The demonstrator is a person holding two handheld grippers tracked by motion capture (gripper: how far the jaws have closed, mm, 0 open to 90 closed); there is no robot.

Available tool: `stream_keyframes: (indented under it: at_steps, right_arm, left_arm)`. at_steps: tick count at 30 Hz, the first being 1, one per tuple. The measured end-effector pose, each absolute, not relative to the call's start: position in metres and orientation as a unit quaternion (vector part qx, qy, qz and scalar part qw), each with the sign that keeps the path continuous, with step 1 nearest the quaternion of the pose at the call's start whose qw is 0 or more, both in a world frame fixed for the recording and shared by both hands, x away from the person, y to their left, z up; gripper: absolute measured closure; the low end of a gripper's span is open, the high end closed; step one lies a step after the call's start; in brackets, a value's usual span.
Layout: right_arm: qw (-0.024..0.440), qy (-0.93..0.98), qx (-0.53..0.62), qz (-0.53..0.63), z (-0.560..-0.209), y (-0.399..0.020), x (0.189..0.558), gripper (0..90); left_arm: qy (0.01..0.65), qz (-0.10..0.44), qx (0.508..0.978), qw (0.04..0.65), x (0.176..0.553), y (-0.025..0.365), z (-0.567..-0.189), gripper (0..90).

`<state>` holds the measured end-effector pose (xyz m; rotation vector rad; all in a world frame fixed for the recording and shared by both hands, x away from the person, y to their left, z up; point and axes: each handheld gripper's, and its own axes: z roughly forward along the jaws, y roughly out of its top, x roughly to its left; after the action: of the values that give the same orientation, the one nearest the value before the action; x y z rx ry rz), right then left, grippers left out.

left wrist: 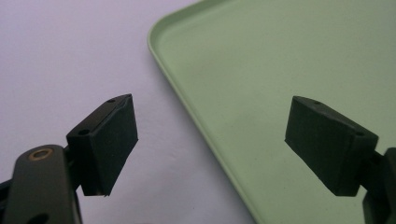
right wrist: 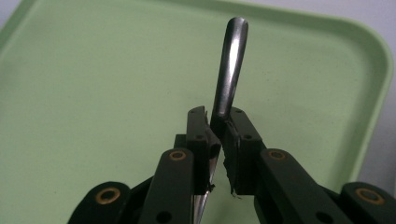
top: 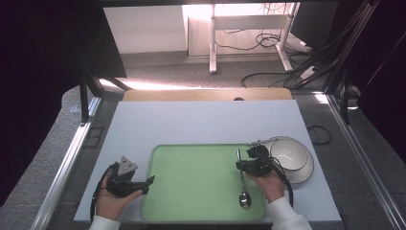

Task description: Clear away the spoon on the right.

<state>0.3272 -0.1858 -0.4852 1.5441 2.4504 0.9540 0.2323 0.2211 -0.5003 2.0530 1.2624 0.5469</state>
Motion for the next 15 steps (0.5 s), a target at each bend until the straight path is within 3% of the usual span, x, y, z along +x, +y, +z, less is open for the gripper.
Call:
stream_keyframes:
  at_steps: [7,11,15]
  right_arm:
    - [0.059,0.811,0.499,0.299,-0.4873,-0.1827,0.3266,72.0]
    - [0.075,0.821,0.486,0.29,-0.487,-0.1793,0.3257,54.2]
    - [0.092,0.826,0.477,0.286,-0.4848,-0.1779,0.3249,44.1]
  left_arm:
    - [0.481,0.208,0.787,0.325,0.2326,0.2218,-0.5002,16.4]
    - [0.483,0.208,0.786,0.325,0.233,0.2228,-0.5006,16.4]
    - [0.484,0.208,0.786,0.323,0.2334,0.2233,-0.5011,16.4]
